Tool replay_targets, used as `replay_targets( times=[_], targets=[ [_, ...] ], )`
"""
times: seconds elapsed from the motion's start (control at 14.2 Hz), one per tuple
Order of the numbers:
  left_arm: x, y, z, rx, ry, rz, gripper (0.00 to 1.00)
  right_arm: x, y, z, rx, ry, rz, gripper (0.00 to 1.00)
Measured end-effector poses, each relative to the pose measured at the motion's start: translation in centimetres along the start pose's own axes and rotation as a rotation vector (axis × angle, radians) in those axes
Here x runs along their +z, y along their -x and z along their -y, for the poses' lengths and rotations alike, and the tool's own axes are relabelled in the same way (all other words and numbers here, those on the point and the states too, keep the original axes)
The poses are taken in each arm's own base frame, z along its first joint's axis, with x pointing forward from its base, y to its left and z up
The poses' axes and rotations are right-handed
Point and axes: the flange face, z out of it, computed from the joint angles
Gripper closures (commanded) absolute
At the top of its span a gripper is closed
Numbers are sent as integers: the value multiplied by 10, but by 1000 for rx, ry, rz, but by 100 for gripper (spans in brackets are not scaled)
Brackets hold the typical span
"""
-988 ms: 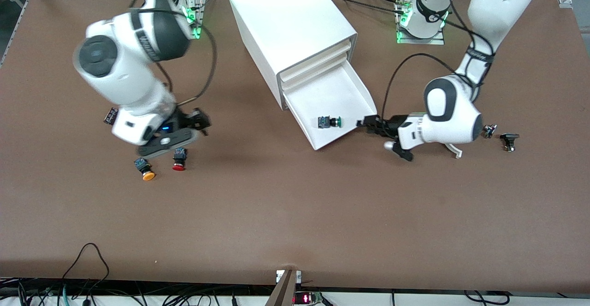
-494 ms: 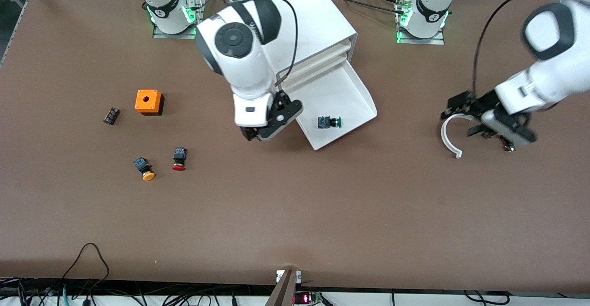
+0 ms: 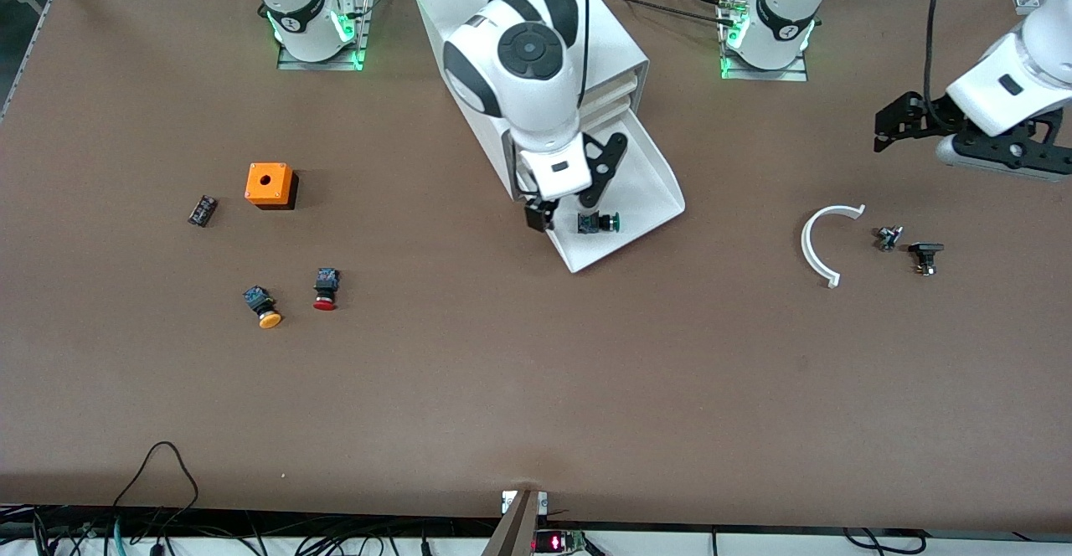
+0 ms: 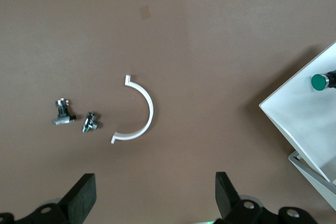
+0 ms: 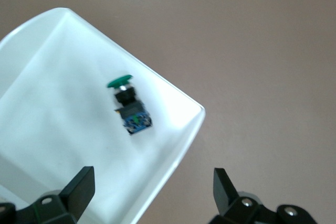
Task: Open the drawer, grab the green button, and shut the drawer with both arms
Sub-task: 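Lower the right gripper onto the green button and grasp it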
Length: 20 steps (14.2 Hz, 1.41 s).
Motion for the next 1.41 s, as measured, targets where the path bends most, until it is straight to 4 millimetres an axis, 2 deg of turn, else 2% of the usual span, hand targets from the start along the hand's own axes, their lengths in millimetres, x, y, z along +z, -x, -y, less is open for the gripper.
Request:
replay_targets(
  times=[0.21,0.56,0.71,0.85,1.41],
  targets=[
    [7,-3,4,-14,2,15,0,15,-6,13,-114,-20,9,0],
    [11,-5,6,-17,4,23,0,81,-10,30,-230,-57,68,0],
    [10,-5,6,-18,4,22,0,100,-14,37,-241,-61,78,0],
    [10,-5,6,-18,3,21,0,109,-17,42,-249,-61,79,0],
    [-1,-6,6,-17,1,-1,0,133,-19,39,-249,-44,52,0]
  ],
)
